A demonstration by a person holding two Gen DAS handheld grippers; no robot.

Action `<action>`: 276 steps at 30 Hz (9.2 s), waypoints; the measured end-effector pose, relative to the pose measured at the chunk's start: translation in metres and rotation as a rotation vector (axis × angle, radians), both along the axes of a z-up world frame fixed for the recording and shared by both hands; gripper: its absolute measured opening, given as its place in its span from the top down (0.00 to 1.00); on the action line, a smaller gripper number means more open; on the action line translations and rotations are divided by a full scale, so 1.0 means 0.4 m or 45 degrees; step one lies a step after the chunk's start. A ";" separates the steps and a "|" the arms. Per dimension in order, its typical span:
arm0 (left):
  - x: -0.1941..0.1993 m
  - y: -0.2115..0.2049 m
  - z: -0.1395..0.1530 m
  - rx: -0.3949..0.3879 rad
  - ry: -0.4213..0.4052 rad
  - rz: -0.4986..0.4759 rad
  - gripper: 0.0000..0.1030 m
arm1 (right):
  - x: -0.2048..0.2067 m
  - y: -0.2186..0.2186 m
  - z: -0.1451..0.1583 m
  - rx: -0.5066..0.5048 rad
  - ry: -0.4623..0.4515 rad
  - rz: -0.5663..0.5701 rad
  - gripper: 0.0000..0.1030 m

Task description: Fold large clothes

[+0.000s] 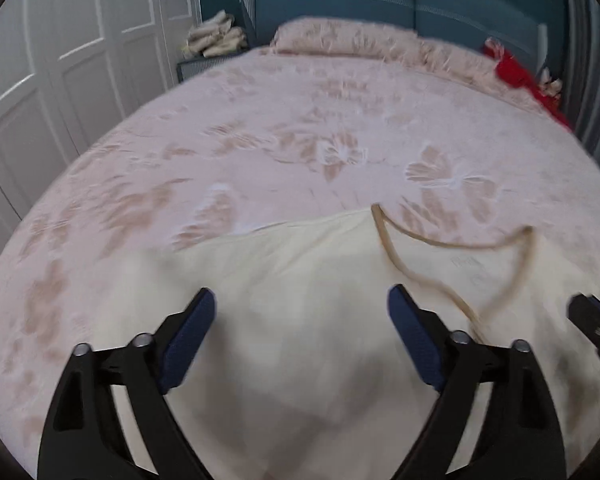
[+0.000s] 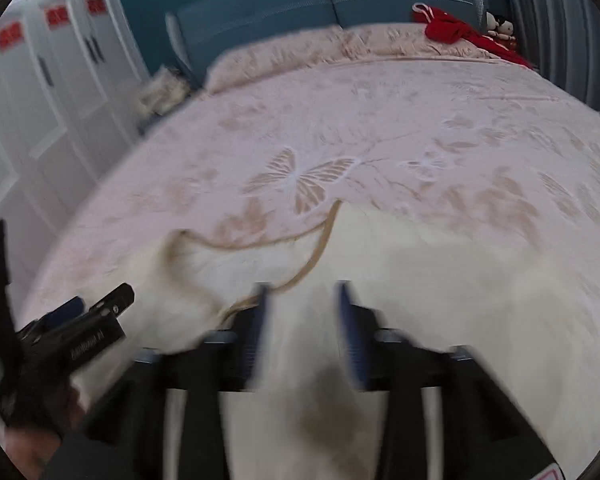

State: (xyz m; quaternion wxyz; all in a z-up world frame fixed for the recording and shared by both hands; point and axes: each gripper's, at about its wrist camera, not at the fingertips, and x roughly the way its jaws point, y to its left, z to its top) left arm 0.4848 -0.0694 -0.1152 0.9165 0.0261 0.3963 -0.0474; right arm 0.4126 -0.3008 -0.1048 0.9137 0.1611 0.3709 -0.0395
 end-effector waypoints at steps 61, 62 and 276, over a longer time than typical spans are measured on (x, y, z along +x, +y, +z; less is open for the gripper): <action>-0.803 0.565 0.295 -0.302 0.140 0.022 0.92 | -0.944 -0.141 0.265 0.216 0.013 -0.124 0.95; -0.767 0.548 0.270 -0.270 0.146 0.036 0.91 | -0.921 -0.139 0.251 0.198 0.012 -0.134 0.95; -1.083 0.145 0.373 -0.338 0.079 -0.311 0.83 | -0.875 0.368 -0.138 0.357 0.433 0.202 1.00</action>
